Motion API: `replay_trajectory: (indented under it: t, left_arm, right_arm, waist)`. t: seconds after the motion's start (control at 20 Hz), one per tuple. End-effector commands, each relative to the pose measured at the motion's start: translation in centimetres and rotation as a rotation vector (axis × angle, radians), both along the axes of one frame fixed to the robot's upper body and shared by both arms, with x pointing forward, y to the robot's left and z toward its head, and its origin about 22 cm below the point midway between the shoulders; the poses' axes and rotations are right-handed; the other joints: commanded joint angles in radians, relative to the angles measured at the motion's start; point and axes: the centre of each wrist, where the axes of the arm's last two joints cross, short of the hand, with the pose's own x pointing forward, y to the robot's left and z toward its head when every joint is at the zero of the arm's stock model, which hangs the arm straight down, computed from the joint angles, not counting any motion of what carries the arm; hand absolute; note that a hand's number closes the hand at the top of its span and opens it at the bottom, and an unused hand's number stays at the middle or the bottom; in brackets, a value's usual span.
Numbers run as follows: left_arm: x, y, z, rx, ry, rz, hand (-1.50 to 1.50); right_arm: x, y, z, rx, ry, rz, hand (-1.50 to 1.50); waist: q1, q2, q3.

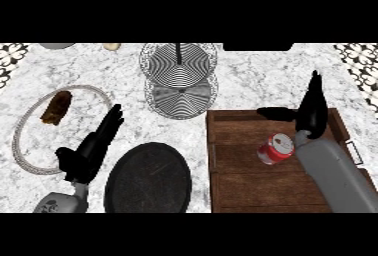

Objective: Pick the can from the tray and place it in the tiered basket

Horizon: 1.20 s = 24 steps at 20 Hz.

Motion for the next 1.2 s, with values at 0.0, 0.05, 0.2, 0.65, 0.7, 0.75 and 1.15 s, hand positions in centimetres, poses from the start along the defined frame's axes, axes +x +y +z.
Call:
replay_trajectory:
  t: [0.0, 0.05, 0.2, 0.65, 0.7, 0.75, 1.15]
  left_arm:
    - [-0.4, 0.1, -0.4, 0.016, 0.007, -0.004, 0.0]
    - [-0.2, 0.1, -0.3, 0.007, 0.01, -0.008, 0.0]
    - [-0.4, -0.3, -1.0, 0.0, 0.023, -0.017, 0.0]
    - [0.4, 0.8, -0.4, -0.004, 0.003, 0.0, 0.0]
    - [-0.7, 1.3, -1.4, -0.005, 0.004, 0.017, 0.0]
    - [-0.5, -0.1, -1.3, -0.007, 0.017, 0.007, 0.0]
    - [0.2, 1.0, -0.8, 0.002, -0.013, 0.022, 0.0]
  right_arm:
    - [0.3, -0.8, -0.5, -0.129, 0.349, 0.009, -1.5]
    - [0.5, -0.1, -0.2, -0.166, 0.407, 0.023, -1.5]
    - [1.7, 3.3, 2.5, -0.191, 0.56, 0.059, -1.5]
    - [3.2, 10.2, 10.3, -0.242, 0.733, 0.064, -1.5]
    - [3.1, 9.7, 10.0, -0.225, 0.731, 0.051, -1.5]
    - [3.9, 9.6, 11.6, -0.244, 0.718, 0.041, -1.5]
    - [4.2, 7.0, 7.4, -0.291, 0.858, -0.063, -1.5]
  waist:
    - [0.011, -0.006, -0.005]
    - [0.011, -0.008, -0.004]
    - [0.019, -0.008, 0.0]
    - [-0.003, -0.005, 0.01]
    - [-0.009, -0.006, 0.011]
    - [-0.008, -0.007, 0.011]
    - [-0.027, -0.003, 0.012]
